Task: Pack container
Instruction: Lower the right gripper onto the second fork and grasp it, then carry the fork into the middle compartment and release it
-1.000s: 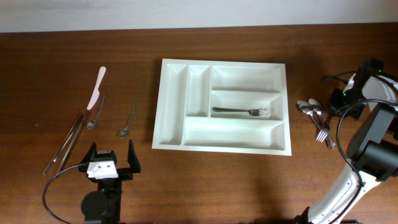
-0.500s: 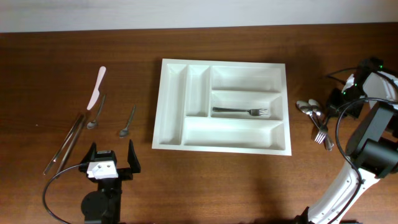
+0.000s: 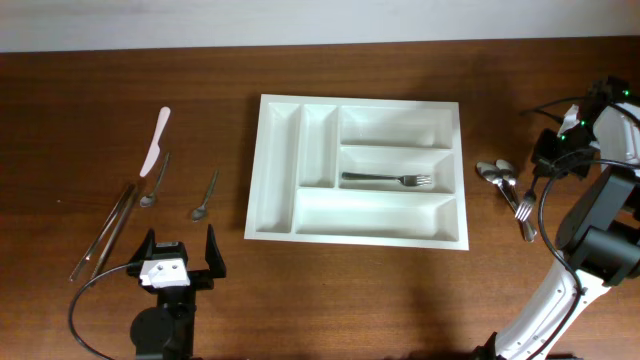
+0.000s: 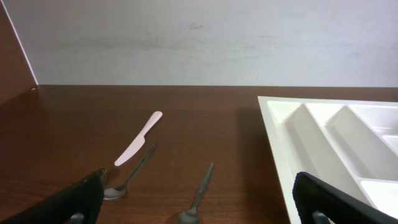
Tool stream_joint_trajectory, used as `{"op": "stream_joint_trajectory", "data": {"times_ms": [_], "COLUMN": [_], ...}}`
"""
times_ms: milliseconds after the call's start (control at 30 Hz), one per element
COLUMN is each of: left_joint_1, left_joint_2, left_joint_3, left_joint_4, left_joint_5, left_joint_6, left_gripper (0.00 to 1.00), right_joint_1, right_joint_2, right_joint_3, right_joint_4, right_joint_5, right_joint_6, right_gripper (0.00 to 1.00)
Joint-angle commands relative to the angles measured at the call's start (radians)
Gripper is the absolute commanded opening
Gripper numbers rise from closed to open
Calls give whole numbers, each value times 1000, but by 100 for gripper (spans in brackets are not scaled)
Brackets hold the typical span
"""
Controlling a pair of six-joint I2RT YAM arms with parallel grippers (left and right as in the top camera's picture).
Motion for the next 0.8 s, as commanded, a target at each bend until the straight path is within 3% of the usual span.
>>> {"op": "stream_joint_trajectory", "data": {"times_ms": [0, 233, 467, 767], "left_joint_1": [-4, -4, -4, -4], "left_joint_2": [-9, -9, -9, -9], "left_joint_3": [-5, -5, -5, -5], "left_joint_4": [0, 0, 0, 0], "left_joint_5": [11, 11, 11, 11], "left_joint_6": [-3, -3, -3, -3], "left_gripper": [99, 99, 99, 99], "right_joint_1": [10, 13, 62, 203], "right_joint_2": [4, 4, 4, 4], "right_joint_3": [93, 224, 240, 241], "right_joint_4": [-32, -113, -129, -91], "right_joint_5": [-33, -102, -132, -71], "right_joint_6": [-31, -58, -51, 142], "right_gripper": [4, 4, 4, 4]}}
